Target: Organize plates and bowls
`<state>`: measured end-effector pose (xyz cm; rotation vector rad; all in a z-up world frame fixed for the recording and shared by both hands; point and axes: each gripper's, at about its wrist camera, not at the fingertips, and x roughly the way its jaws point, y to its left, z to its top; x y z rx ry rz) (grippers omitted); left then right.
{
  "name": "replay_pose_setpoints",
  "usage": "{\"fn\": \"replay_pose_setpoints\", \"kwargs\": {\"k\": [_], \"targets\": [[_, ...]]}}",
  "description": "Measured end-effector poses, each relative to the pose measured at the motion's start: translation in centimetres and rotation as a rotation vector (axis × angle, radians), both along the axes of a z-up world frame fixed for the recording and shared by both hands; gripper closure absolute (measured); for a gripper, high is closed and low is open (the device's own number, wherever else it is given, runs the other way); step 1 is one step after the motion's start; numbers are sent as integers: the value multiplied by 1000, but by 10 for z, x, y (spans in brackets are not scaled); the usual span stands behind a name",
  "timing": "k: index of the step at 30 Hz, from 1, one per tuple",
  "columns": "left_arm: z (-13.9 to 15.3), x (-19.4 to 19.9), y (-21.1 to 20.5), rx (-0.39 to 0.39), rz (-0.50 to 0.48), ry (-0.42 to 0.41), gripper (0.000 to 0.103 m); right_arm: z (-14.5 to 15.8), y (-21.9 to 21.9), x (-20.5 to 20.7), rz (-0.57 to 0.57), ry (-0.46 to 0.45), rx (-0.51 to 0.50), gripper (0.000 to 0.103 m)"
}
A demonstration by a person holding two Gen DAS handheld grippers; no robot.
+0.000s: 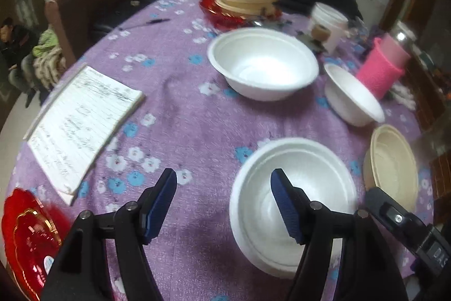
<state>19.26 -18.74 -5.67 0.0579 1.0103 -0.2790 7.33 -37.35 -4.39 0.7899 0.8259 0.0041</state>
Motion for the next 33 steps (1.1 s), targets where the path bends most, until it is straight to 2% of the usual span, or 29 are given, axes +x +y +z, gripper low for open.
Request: {"fn": "replay_pose_setpoints", "kwargs": {"k": [5, 12, 15, 17, 20, 23, 25, 26, 27, 30, 31, 33], "targets": [[-23, 5, -3, 44, -28, 44, 34, -12, 7, 7, -2, 25, -24, 50], [-24, 5, 0, 59, -22, 12, 34, -20, 10, 10, 5, 8, -10, 50], [-26, 5, 0, 58, -34, 22, 47, -20, 11, 10, 8, -4, 2, 51], [-29, 5, 0, 51, -46, 34, 62, -21, 11, 10, 5, -9, -2, 55], [-30, 6, -1, 49, -56, 32, 65, -24, 12, 11, 1, -7, -15, 59], [-29, 5, -1, 20, -72, 38, 74, -23, 14, 11, -11, 3, -49, 62], [-28, 3, -1, 0, -84, 36, 78, -25, 12, 10, -19, 9, -48, 75], [-27, 3, -1, -14, -92, 40, 84, -27, 12, 10, -18, 16, -40, 77], [-27, 3, -1, -30, -100, 45, 85, -27, 12, 10, -19, 21, -45, 82], [-26, 5, -1, -54, -112, 52, 88, -26, 16, 9, -27, 30, -95, 85], [-27, 6, 0, -82, -119, 66, 93, -25, 17, 9, -24, 28, -105, 91], [-28, 10, 3, -121, -119, 92, 93, -24, 19, 8, -24, 26, -119, 92]]}}
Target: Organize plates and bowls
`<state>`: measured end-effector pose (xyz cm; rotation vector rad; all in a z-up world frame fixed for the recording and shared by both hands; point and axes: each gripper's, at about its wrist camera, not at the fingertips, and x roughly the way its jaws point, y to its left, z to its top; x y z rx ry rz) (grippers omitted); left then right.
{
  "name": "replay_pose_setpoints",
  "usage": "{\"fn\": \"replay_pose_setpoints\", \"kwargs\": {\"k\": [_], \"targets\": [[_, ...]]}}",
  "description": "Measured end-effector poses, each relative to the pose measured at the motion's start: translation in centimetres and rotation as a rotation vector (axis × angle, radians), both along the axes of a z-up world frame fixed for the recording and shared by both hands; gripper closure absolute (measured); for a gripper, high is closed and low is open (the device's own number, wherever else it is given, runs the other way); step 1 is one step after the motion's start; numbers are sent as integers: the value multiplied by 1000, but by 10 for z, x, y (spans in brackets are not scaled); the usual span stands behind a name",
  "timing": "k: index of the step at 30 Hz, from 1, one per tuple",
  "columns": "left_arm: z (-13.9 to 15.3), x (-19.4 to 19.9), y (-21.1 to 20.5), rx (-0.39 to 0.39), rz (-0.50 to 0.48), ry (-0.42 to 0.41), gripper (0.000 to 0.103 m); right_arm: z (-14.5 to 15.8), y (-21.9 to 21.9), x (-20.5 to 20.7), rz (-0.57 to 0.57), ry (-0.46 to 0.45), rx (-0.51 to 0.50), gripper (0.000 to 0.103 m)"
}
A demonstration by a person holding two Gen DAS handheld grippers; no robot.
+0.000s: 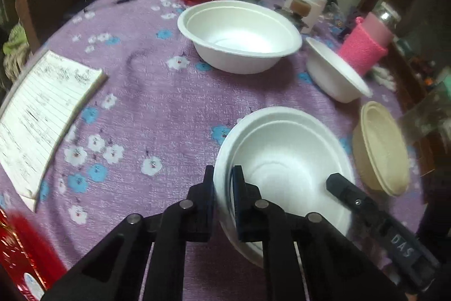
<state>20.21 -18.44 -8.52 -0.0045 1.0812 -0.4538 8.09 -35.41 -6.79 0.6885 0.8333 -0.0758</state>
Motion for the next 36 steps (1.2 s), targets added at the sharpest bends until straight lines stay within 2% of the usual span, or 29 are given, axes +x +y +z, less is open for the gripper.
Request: {"fn": "replay_pose_setpoints", "kwargs": {"k": [14, 17, 21, 25, 30, 36], "targets": [[3, 0, 8, -57, 10, 35, 95, 3, 2, -10, -6, -33, 32, 93], [7, -6, 11, -52, 23, 28, 95, 7, 4, -13, -1, -42, 37, 93], [21, -24, 24, -38, 60, -34, 94, 18, 18, -19, 32, -76, 35, 93], [40, -49, 58, -36, 115, -80, 94, 39, 50, -29, 85, -142, -23, 92], [66, -80, 121, -21, 214, -159, 94, 64, 113, -39, 192, -219, -36, 92], [85, -115, 197, -1, 329, -228, 93, 84, 183, -40, 309, -260, -22, 92]]}}
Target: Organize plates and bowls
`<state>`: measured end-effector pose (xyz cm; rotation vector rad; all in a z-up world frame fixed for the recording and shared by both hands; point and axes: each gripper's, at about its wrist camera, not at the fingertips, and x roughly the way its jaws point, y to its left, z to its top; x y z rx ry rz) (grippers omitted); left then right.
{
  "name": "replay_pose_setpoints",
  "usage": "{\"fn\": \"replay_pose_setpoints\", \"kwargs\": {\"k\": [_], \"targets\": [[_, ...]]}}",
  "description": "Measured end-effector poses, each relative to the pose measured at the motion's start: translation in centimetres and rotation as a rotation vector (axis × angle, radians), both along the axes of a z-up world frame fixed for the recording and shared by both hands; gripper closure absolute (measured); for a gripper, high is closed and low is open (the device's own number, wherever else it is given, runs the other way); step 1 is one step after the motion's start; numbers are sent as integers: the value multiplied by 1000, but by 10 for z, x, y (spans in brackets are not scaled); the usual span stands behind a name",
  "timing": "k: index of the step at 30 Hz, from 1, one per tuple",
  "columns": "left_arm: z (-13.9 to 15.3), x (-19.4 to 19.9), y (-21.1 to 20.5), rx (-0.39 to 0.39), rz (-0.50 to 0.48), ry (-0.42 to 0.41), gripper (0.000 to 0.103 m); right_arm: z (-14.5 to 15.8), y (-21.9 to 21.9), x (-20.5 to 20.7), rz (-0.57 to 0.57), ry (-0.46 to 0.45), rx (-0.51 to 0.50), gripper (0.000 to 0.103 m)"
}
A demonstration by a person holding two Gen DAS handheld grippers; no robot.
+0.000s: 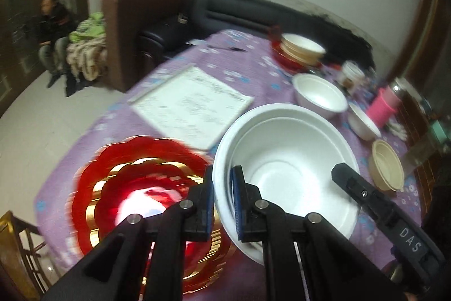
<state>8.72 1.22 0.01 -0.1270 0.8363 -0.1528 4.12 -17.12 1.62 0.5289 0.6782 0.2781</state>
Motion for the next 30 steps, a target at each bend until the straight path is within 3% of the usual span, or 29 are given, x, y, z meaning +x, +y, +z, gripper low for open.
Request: {"fn": "replay_pose_setpoints", "kwargs": {"k": [13, 30], "targets": [[9, -28, 72, 19, 116, -59, 93, 10, 91, -9, 118, 4, -92, 92], [-29, -18, 131, 10, 162, 61, 92, -22, 157, 8, 201, 89, -157, 92]]}}
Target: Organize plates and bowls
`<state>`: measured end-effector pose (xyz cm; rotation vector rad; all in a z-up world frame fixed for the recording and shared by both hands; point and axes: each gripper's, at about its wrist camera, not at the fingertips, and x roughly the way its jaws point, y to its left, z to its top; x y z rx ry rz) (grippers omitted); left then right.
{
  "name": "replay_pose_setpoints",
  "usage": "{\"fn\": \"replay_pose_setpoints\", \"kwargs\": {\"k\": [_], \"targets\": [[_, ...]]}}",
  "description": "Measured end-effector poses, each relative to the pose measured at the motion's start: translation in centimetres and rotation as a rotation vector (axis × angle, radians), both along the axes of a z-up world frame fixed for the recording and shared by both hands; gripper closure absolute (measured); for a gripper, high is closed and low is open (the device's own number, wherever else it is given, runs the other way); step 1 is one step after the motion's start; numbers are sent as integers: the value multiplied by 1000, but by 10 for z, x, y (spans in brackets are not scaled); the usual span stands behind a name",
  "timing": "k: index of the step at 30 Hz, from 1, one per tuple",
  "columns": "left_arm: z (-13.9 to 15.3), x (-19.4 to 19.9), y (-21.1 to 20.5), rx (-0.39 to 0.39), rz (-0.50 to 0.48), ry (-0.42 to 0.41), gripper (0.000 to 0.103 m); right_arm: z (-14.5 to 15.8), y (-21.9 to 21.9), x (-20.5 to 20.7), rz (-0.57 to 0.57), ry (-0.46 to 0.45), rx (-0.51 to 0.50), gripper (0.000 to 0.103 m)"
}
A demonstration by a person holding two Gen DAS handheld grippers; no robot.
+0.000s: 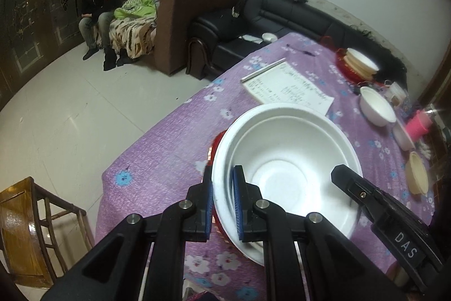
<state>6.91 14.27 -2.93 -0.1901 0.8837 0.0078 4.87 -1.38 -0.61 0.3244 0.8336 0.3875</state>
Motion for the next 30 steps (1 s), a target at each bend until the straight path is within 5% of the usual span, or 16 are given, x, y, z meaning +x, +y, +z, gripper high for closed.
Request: {"fn": "replay_pose_setpoints", "kwargs": {"k": [20, 27, 30], "targets": [[-41, 22, -42, 86, -61, 119, 90, -46, -35, 14, -76, 65, -44, 91], [-47, 22, -43, 133, -49, 148, 84, -48, -17, 6, -51, -9, -201, 90], [-39, 17, -40, 175, -13, 125, 76, -42, -17, -1, -55, -47, -266, 80]]}}
